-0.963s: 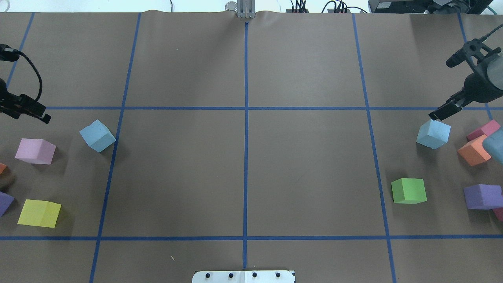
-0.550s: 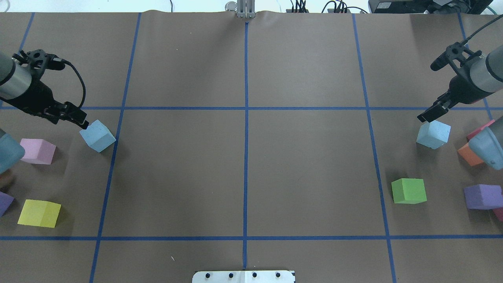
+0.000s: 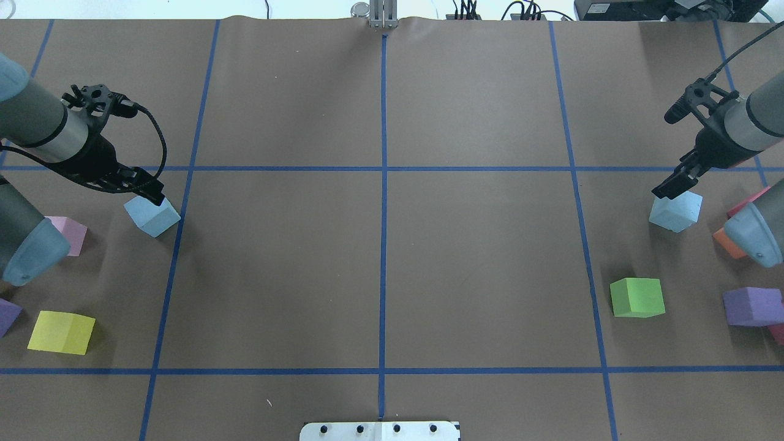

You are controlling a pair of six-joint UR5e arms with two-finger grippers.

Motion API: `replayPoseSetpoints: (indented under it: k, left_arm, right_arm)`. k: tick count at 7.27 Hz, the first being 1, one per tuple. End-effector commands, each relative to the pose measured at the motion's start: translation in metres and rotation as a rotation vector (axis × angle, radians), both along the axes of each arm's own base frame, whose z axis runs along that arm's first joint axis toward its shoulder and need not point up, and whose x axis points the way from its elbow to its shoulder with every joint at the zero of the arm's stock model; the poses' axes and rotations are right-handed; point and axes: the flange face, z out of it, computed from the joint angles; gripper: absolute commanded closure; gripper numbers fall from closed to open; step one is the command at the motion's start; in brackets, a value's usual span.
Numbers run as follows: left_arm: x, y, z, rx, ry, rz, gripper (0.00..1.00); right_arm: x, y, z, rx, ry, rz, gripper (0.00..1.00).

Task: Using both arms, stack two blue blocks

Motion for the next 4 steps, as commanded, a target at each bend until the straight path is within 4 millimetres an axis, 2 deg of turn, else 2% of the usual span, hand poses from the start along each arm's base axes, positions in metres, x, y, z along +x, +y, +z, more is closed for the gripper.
replayPoseSetpoints:
  k: [1,2,4]
  left_arm:
    - [0.021,0.000,-0.007,0.010,0.003,0.028,0.01]
    - [0.025,-0.001,-0.008,0.012,0.004,0.032,0.01]
    - [0.026,-0.001,-0.006,0.011,-0.002,0.031,0.01]
  right_arm:
    - [0.001,0.003,0.018,0.026,-0.010,-0.014,0.00]
    - [0.000,0.001,0.035,0.035,-0.017,-0.015,0.00]
    - [0.001,0.003,0.037,0.050,-0.026,-0.016,0.00]
